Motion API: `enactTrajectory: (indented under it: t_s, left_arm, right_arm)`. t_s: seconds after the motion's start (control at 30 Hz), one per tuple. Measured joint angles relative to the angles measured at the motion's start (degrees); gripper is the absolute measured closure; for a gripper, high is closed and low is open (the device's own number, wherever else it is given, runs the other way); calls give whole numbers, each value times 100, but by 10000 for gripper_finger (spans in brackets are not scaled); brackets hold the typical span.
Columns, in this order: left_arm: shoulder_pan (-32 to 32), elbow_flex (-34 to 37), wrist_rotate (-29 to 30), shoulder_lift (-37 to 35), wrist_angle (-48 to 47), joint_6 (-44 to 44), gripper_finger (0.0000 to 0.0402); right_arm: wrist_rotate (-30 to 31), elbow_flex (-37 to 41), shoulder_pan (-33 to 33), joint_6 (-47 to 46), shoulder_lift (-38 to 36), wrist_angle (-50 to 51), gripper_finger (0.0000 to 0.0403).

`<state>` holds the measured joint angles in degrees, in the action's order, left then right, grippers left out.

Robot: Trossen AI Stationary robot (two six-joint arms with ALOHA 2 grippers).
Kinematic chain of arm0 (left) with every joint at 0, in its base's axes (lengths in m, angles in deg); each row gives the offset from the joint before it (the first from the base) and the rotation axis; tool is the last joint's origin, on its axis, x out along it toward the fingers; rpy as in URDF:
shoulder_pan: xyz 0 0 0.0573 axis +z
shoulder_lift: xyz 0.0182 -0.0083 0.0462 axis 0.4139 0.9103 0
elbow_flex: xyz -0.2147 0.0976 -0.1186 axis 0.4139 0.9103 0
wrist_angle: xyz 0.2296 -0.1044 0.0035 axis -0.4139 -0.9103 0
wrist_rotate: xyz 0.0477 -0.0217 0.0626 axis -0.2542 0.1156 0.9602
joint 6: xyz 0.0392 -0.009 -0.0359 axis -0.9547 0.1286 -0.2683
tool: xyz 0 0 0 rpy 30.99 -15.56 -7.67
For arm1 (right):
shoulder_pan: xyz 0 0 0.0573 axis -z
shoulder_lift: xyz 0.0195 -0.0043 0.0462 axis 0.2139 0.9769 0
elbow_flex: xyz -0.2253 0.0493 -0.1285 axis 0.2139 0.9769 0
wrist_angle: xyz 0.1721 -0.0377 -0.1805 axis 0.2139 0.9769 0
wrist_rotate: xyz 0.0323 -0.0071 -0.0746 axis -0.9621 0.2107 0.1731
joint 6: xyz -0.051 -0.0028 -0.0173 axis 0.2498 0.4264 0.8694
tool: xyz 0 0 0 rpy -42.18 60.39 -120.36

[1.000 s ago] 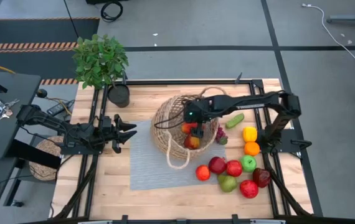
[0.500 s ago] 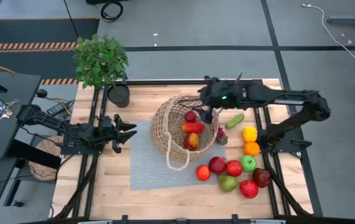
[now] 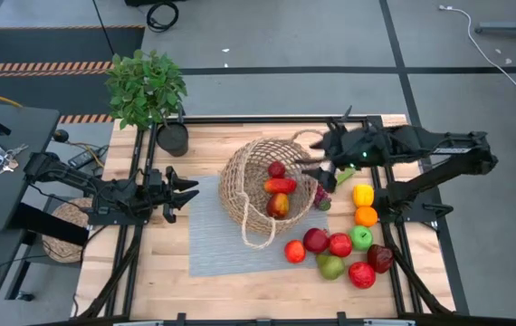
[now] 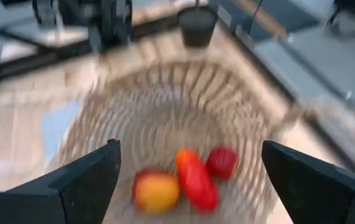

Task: Build produce basket
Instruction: Put the red apple into the brown basket

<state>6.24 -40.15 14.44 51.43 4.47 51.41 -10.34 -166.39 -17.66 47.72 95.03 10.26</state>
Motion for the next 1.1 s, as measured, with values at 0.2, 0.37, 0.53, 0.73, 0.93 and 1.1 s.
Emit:
enactTrajectory:
  t_s: [0.2,0.37,0.53,0.73,0.93,1.1]
  left_arm:
    - [-2,0,0,0,0,0,241]
    - [-1,0,0,-2,2,0,241]
    - [-2,0,0,-1,0,-2,241]
    - [-2,-1,0,-2,1,-1,241]
    - [0,0,0,-1,0,0,241]
    - [0,0,0,0,0,-2,241]
  right_arm:
    - [-504,151,-665,-1547,46,1504,12]
    - [-450,883,-1210,-2546,55,1224,12]
    - [-332,1628,-1751,-3047,154,391,15]
    - [-143,2231,-1846,-3208,74,695,35]
    - [-616,2791,-1636,-3364,-223,31,56]
    - [-732,3092,-1686,-3538,-37,-1201,57]
